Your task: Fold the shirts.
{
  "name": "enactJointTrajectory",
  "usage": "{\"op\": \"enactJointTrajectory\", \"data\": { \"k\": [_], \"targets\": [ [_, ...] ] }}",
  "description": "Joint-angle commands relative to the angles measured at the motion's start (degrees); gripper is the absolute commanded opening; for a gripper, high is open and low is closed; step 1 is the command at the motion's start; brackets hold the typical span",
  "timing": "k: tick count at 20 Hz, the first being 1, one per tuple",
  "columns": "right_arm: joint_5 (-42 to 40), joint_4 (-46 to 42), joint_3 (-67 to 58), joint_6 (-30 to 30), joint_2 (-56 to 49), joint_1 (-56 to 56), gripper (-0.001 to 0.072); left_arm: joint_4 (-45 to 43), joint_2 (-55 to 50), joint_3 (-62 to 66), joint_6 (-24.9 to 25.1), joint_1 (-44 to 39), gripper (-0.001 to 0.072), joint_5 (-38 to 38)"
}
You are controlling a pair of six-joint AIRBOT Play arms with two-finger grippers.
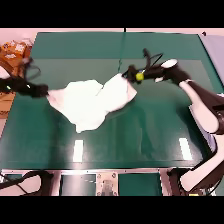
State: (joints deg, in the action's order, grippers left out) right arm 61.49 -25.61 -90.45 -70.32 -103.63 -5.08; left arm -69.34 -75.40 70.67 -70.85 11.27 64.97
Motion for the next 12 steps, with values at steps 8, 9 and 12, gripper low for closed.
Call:
{"op": "enactJointTrajectory", "data": {
  "k": [8,9,12],
  "targets": [
    [0.74,-7.58,-3.06,-0.55,38.69,13.53,0.0013,2.80,21.35,31.21,-0.59,0.04,0.0024,-4.22],
    [0.72,-7.91,-3.06,-0.57,42.93,14.78,0.0013,3.45,22.82,33.24,-0.44,0.04,0.0023,-4.33],
    [0.59,-9.53,-3.06,-2.38,53.40,18.45,0.0013,5.18,25.88,38.64,1.11,0.04,0.0024,-3.58]
  ]
}}
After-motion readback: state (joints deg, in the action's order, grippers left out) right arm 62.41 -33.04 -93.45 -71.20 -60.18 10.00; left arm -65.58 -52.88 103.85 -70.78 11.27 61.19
